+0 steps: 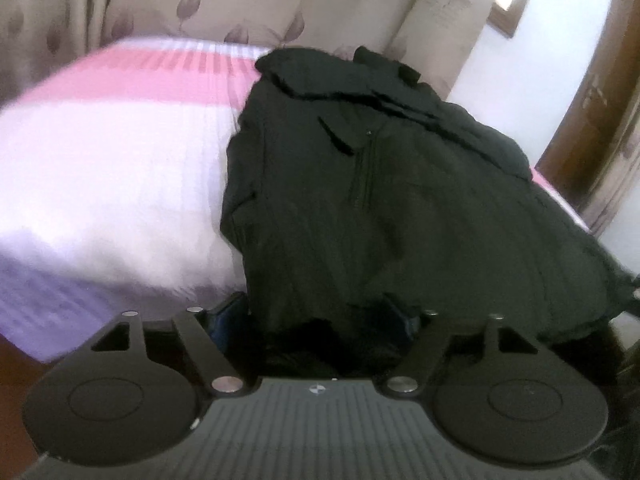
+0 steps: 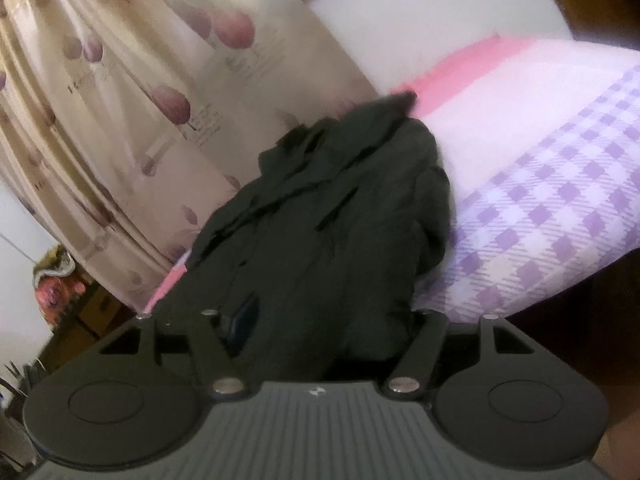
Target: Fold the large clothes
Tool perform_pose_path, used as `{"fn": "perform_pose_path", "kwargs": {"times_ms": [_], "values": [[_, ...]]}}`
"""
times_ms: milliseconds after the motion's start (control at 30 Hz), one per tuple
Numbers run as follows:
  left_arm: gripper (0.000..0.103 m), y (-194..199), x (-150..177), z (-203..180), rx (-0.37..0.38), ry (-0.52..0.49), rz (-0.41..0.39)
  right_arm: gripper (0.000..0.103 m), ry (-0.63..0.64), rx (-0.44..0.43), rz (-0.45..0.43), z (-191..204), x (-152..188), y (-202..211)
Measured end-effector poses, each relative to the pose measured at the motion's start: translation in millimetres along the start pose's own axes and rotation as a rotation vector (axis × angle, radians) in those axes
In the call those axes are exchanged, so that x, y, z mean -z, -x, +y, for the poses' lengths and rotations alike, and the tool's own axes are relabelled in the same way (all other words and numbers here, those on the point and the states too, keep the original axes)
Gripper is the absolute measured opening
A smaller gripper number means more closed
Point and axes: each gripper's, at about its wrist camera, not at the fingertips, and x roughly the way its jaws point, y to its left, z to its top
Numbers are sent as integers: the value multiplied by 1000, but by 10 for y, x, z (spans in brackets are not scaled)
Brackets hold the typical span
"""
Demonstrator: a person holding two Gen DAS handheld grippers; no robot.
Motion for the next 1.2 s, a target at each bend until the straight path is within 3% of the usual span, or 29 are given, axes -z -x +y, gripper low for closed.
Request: {"fn": "perform_pose_path", "kwargs": {"times_ms": [33,100,200,333,433,767,900,967,1000,1067,1100,1200], "values": [[50,-20,-6,45,29,25,6,49,11,6,12,10,-1,-20],[37,-46,-13,110,74,78,7,26,23,43,30,13,-6,-47],[25,16,-47,196,116,172,-27,15,-19,28,20,-37,-60,3],[22,214,-102,205,166,235,-86,14,-110,-69,-59,-55,-212,219],[21,342,-127,187,201,229,-134,14,-163,-116,-94,-88,-290,324],[24,197,-119,42,158,148,-104,19,-249,-80,-36,-342,-133,191],[58,127,-86,106,153,173,-91,24,-229,-55,2,-354,-119,101],[60,79,-86,129,159,193,-93,23,-227,-51,21,-341,-78,21],[57,58,-86,136,162,202,-94,23,-222,-56,23,-330,-63,-2],[24,8,-89,140,156,210,-88,21,-214,-54,19,-295,-55,-31],[15,-16,-93,155,154,225,-81,18,-213,-58,12,-285,-61,-30],[13,53,-59,226,212,292,-144,15,-217,-75,-7,-273,-103,11]]}}
